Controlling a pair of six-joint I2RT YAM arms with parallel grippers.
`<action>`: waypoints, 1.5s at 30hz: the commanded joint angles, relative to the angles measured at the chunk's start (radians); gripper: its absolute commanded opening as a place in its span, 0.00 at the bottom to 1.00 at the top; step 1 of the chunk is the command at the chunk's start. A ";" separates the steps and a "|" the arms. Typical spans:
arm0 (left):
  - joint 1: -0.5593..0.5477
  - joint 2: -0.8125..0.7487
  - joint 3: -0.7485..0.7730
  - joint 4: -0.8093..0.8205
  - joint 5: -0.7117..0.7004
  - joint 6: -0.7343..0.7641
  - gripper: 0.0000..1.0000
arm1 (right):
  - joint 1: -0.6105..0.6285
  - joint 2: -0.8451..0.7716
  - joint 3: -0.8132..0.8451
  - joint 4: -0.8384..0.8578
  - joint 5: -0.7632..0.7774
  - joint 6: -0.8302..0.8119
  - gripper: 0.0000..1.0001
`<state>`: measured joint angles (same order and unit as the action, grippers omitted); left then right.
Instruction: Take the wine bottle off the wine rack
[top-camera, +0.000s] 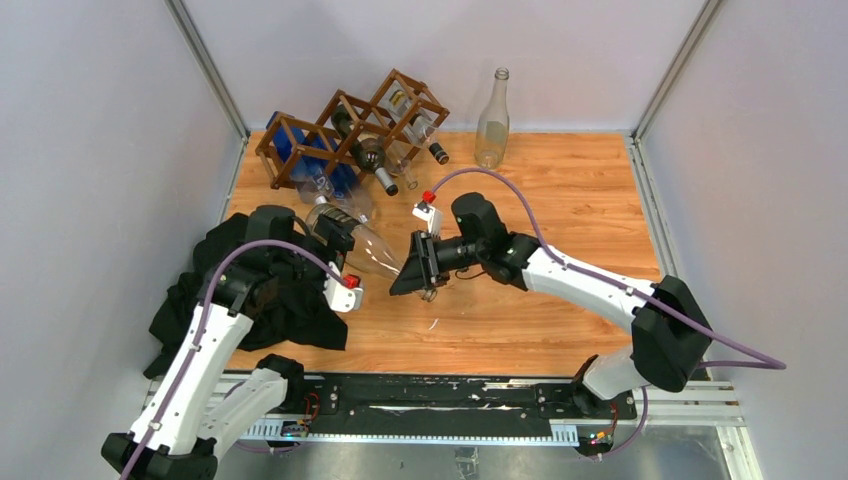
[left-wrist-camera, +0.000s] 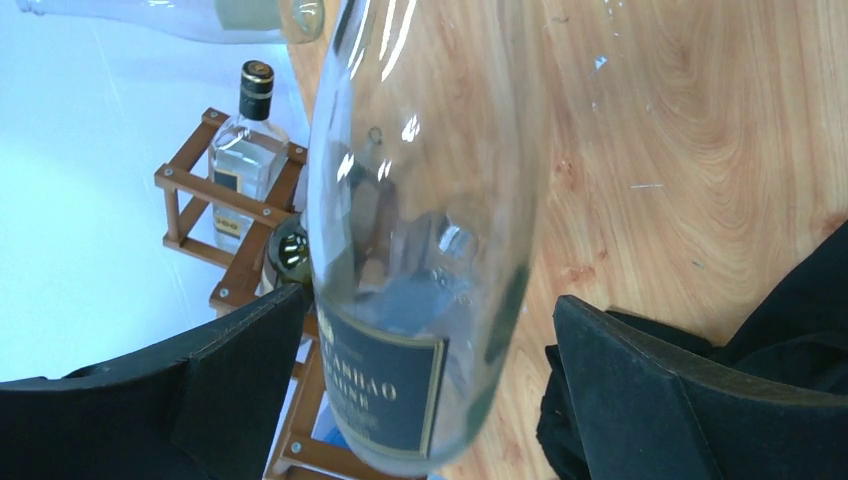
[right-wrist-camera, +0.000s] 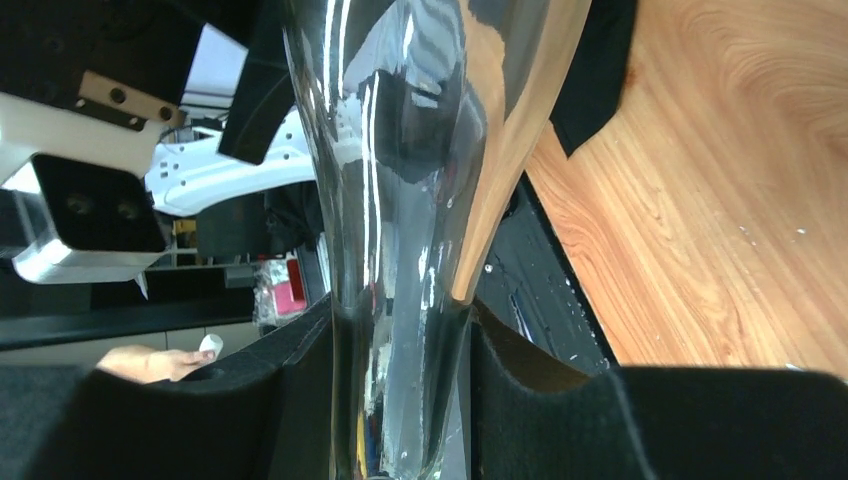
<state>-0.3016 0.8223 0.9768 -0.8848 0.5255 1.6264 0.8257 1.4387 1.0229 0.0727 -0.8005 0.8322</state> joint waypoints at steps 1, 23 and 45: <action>-0.019 -0.019 -0.064 0.099 -0.023 0.048 1.00 | 0.059 -0.030 0.072 0.153 -0.011 -0.100 0.00; -0.131 -0.075 -0.157 0.159 0.023 -0.024 1.00 | 0.197 0.100 0.255 0.072 0.012 -0.168 0.00; -0.143 -0.103 -0.181 0.504 -0.044 -0.229 0.00 | 0.175 -0.016 0.203 -0.096 0.264 -0.305 0.76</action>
<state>-0.4339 0.7471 0.7677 -0.6468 0.4667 1.4639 0.9932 1.4811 1.2247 -0.0582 -0.6128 0.5991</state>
